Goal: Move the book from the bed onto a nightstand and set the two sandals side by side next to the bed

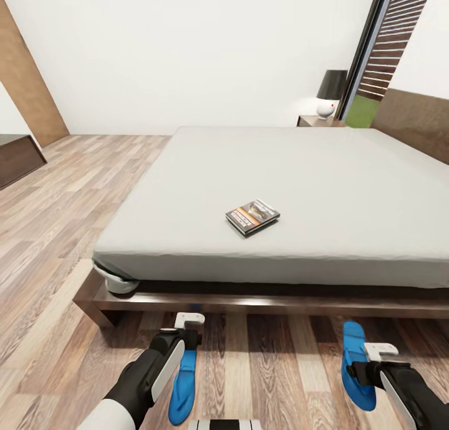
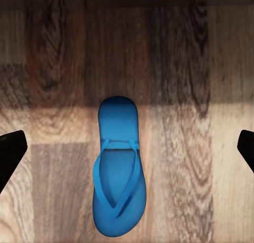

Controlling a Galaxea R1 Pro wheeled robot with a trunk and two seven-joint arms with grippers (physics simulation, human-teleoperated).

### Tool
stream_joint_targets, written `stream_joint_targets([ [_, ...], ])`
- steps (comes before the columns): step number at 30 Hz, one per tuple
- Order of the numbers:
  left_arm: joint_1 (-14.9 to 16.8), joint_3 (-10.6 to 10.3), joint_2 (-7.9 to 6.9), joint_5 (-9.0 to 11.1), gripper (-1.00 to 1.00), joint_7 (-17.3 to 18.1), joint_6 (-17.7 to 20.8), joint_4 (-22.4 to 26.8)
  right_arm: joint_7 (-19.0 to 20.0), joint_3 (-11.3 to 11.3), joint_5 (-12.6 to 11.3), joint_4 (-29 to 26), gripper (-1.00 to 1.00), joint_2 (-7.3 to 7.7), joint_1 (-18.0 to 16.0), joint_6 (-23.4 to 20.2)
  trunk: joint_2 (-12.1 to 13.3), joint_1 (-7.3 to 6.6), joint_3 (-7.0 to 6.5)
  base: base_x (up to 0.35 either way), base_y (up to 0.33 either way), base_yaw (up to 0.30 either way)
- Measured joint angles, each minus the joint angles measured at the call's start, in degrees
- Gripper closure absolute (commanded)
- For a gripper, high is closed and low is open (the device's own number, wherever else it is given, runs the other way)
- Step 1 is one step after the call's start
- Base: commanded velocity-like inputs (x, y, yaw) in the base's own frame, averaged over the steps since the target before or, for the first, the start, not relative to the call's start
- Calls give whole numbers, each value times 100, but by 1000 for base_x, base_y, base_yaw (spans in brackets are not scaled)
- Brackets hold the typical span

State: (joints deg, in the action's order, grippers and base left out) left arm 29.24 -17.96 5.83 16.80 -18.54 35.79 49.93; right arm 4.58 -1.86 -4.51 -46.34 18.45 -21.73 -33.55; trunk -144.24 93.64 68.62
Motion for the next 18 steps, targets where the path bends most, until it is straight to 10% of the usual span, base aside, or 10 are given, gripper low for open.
stream_joint_targets([
  [18,0,11,0,4,-100,-2,10,-4,86,-3,-8,-40,100,8,2,22,0,0,1,0,212,0],
])
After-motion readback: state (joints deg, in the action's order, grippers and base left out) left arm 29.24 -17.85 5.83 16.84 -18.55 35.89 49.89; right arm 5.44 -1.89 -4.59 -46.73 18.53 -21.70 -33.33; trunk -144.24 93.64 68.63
